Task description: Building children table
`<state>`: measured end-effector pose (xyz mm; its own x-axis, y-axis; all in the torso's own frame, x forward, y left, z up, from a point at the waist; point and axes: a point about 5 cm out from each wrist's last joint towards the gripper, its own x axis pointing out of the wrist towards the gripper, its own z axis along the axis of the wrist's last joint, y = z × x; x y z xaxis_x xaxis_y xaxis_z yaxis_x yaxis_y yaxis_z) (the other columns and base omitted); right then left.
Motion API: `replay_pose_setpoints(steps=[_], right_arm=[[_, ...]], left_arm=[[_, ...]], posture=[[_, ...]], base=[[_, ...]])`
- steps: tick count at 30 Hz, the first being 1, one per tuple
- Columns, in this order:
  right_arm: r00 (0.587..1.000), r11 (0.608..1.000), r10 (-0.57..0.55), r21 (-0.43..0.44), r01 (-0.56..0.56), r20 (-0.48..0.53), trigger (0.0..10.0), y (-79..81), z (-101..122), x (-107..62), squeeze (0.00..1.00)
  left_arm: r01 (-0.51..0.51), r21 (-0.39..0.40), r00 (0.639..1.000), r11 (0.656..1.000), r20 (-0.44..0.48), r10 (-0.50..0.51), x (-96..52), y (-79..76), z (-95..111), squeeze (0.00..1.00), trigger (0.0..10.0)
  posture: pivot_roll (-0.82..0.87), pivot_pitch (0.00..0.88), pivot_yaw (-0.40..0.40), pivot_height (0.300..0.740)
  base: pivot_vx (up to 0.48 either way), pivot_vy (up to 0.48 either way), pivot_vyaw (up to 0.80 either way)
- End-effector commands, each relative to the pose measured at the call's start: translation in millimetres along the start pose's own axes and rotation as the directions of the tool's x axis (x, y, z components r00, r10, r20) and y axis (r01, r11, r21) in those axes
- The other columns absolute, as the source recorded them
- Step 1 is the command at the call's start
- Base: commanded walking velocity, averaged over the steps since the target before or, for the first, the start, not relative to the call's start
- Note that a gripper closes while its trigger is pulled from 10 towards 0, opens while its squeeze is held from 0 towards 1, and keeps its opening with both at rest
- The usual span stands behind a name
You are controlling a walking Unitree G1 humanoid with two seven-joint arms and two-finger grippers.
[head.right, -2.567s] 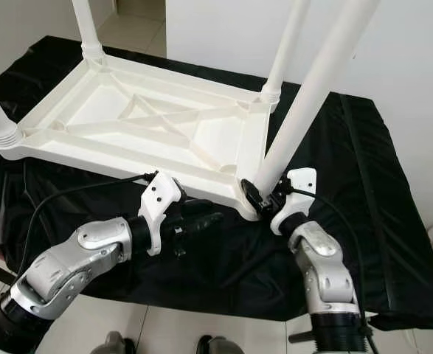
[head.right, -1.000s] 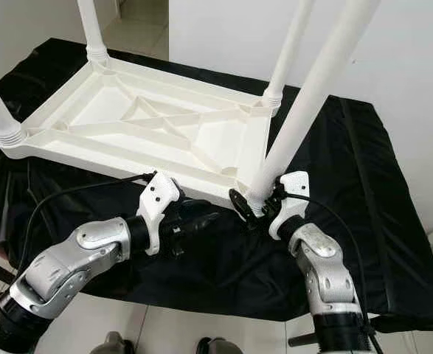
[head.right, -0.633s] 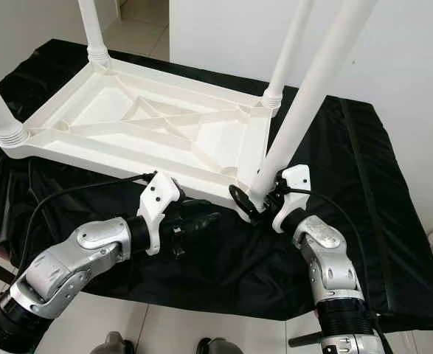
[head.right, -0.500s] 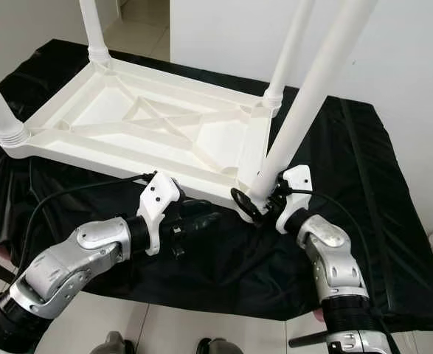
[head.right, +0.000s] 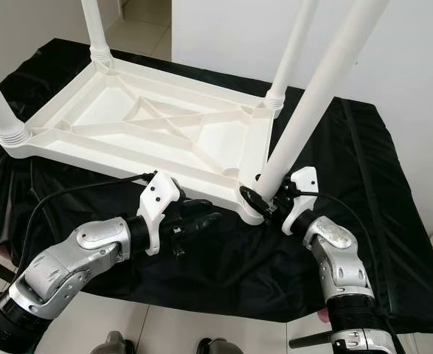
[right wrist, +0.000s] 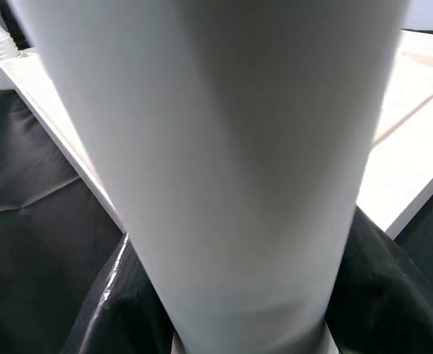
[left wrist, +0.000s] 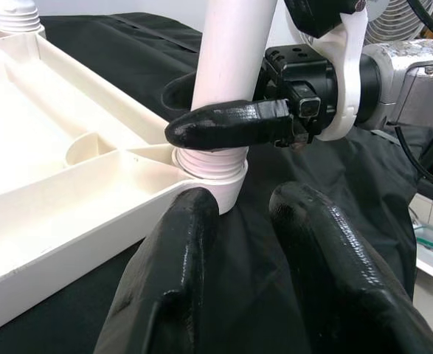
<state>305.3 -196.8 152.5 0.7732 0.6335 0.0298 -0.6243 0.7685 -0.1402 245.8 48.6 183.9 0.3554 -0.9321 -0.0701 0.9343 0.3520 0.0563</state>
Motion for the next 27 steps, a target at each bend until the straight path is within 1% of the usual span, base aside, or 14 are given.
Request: replay_pose_setpoints(steps=[1, 9, 11, 12, 14, 15, 16, 19, 20, 21, 22, 23, 25, 27], right_arm=[[0.999, 1.0, -0.021, 0.02, 0.022, -0.049, 10.0, -0.6, -10, -5.0, 0.0], [0.994, 0.994, -0.094, 0.05, 0.096, -0.048, 10.0, 2.6, -13, -5.9, 0.0], [0.975, 0.973, -0.219, 0.067, 0.221, -0.045, 10.0, 6.8, -13, -4.5, 0.0], [0.975, 0.973, -0.219, 0.067, 0.221, -0.045, 10.0, 6.8, -13, -4.5, 0.0], [0.951, 0.949, -0.302, 0.071, 0.306, -0.065, 10.0, 10.1, -14, -4.0, 0.0], [0.939, 0.935, -0.337, 0.095, 0.342, -0.063, 10.0, 16.4, -13, -3.0, 0.0], [0.939, 0.935, -0.337, 0.095, 0.342, -0.063, 10.0, 16.4, -13, -3.0, 0.0], [0.906, 0.896, -0.419, 0.138, 0.422, -0.05, 10.0, 28.4, -10, -1.3, 0.0], [0.906, 0.896, -0.419, 0.138, 0.422, -0.05, 10.0, 28.4, -10, -1.3, 0.0], [0.878, 0.864, -0.475, 0.158, 0.478, -0.061, 10.0, 31.9, -11, -1.2, 0.0], [0.878, 0.864, -0.475, 0.158, 0.478, -0.061, 10.0, 31.9, -11, -1.2, 0.0], [0.846, 0.834, -0.528, 0.143, 0.533, -0.074, 10.0, 37.7, -10, -0.8, 0.0], [0.786, 0.77, -0.612, 0.162, 0.617, -0.086, 10.0, 46.9, -7, -1.0, 0.0], [0.754, 0.737, -0.649, 0.165, 0.656, -0.097, 10.0, 52.3, -6, -0.2, 0.0]], left_arm=[[0.137, -0.005, 0.991, 0.991, -0.007, -0.137, 0.7, -11.5, -1, 0.0, 10.0], [0.134, -0.01, 0.991, 0.991, -0.008, -0.134, 0.5, -12.3, -2, 0.0, 10.0], [0.131, -0.01, 0.991, 0.991, -0.007, -0.131, 0.6, -12.1, -3, 0.0, 10.0], [0.131, -0.01, 0.991, 0.991, -0.007, -0.131, 0.6, -12.1, -3, 0.0, 10.0], [0.13, -0.011, 0.991, 0.991, -0.006, -0.13, 0.4, -12.2, -4, 0.0, 10.0], [0.13, -0.012, 0.991, 0.991, -0.005, -0.13, 0.3, -12.3, -4, 0.0, 10.0], [0.13, -0.012, 0.991, 0.991, -0.005, -0.13, 0.3, -12.3, -4, 0.0, 10.0], [0.131, -0.017, 0.991, 0.991, -0.004, -0.131, 0.0, -12.5, -5, 0.0, 10.0], [0.131, -0.017, 0.991, 0.991, -0.004, -0.131, 0.0, -12.5, -5, 0.0, 10.0], [0.133, -0.021, 0.991, 0.991, -0.004, -0.133, -0.1, -12.9, -5, 0.0, 10.0], [0.133, -0.021, 0.991, 0.991, -0.004, -0.133, -0.1, -12.9, -5, 0.0, 10.0], [0.136, -0.023, 0.991, 0.99, -0.004, -0.136, -0.2, -13.2, -5, 0.0, 10.0], [0.14, -0.025, 0.99, 0.99, -0.005, -0.14, -0.4, -13.8, -5, 0.0, 10.0], [0.14, -0.024, 0.99, 0.99, -0.006, -0.14, -0.6, -13.8, -5, 0.0, 10.0]], posture=[[0.08, 0.119, -0.08, 0.74], [0.08, 0.109, -0.094, 0.74], [0.07, 0.102, -0.1, 0.74], [0.07, 0.102, -0.1, 0.74], [0.07, 0.097, -0.104, 0.74], [0.07, 0.096, -0.104, 0.74], [0.07, 0.096, -0.104, 0.74], [0.06, 0.097, -0.103, 0.74], [0.06, 0.097, -0.103, 0.74], [0.06, 0.098, -0.103, 0.74], [0.06, 0.098, -0.103, 0.74], [0.06, 0.099, -0.103, 0.74], [0.06, 0.101, -0.104, 0.74], [0.06, 0.103, -0.105, 0.74]], base=[[0.0, 0.0, 0.0], [0.0, 0.0, 0.0], [0.0, 0.0, 0.0], [0.0, 0.0, 0.0], [0.0, 0.0, 0.0], [0.0, 0.0, 0.0], [0.0, 0.0, 0.0], [0.0, 0.0, 0.0], [0.0, 0.0, 0.0], [0.0, 0.0, 0.0], [0.0, 0.0, 0.0], [0.0, 0.0, 0.0], [0.0, 0.0, 0.0], [0.0, 0.0, 0.0]])
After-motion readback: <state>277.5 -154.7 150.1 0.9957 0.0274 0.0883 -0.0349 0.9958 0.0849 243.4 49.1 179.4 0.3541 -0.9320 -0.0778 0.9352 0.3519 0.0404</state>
